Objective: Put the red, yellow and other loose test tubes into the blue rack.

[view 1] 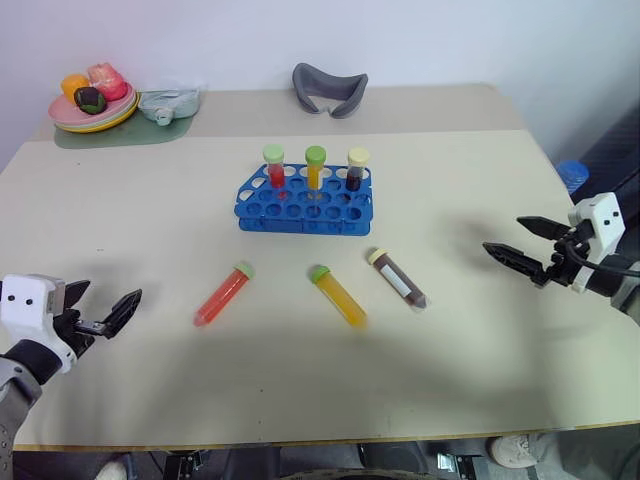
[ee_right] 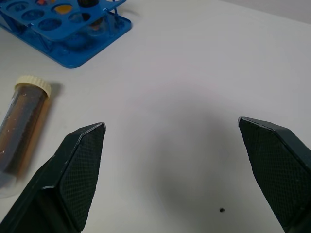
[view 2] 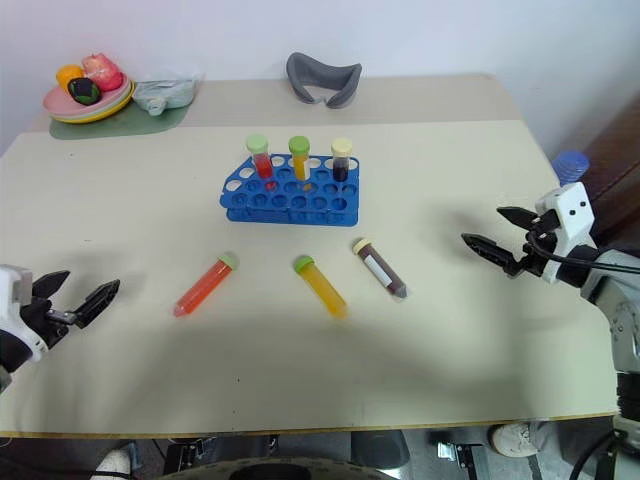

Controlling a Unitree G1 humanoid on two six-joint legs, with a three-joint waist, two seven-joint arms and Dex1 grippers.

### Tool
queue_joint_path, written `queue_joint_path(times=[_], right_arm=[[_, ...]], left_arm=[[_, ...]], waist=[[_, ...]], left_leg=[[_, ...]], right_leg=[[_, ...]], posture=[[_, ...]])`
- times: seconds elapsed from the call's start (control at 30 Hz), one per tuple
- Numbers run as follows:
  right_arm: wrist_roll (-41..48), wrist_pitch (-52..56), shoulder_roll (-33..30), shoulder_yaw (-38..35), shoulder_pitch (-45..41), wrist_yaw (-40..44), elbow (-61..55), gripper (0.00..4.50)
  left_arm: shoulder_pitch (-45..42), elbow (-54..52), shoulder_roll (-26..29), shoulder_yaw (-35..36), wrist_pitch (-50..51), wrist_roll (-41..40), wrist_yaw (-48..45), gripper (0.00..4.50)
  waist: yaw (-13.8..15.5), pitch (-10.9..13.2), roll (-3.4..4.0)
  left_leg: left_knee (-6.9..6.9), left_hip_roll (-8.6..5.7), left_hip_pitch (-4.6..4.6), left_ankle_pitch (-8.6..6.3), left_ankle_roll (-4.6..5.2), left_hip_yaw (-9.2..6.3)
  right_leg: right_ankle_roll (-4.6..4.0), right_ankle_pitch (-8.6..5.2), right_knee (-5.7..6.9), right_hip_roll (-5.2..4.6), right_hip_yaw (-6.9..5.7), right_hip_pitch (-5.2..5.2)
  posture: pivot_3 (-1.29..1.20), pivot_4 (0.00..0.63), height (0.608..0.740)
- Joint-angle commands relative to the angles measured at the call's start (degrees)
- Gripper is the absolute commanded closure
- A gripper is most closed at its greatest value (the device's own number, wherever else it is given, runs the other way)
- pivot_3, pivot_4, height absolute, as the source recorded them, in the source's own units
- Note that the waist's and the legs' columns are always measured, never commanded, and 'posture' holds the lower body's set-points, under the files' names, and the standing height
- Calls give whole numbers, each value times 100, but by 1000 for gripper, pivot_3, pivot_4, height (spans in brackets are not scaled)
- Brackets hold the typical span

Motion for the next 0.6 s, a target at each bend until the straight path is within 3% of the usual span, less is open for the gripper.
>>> queue_joint_path(times=[0.03,0.4,0.6], right_arm=[[21,12,-41,-56,-142,-42,-188,0],[114,708,-443,-62,-147,2,-497,0],[398,2047,-940,29,-23,-129,-1655,0]], left_arm=[[-36,-138,-32,111,-106,-28,81,7],[-332,-248,-28,-356,-182,-46,40,7],[-1062,-381,174,-1463,-255,-64,-498,7]], waist=[[1,0,0],[11,0,0],[71,0,4]], left_leg=[[0,0,0,0,0,0],[1,0,0,0,0,1],[3,-1,-1,0,0,1]], right_leg=[[0,0,0,0,0,0],[0,0,0,0,1,0],[0,0,1,0,1,0]], posture=[[0,150,740],[0,150,740],[0,150,740]])
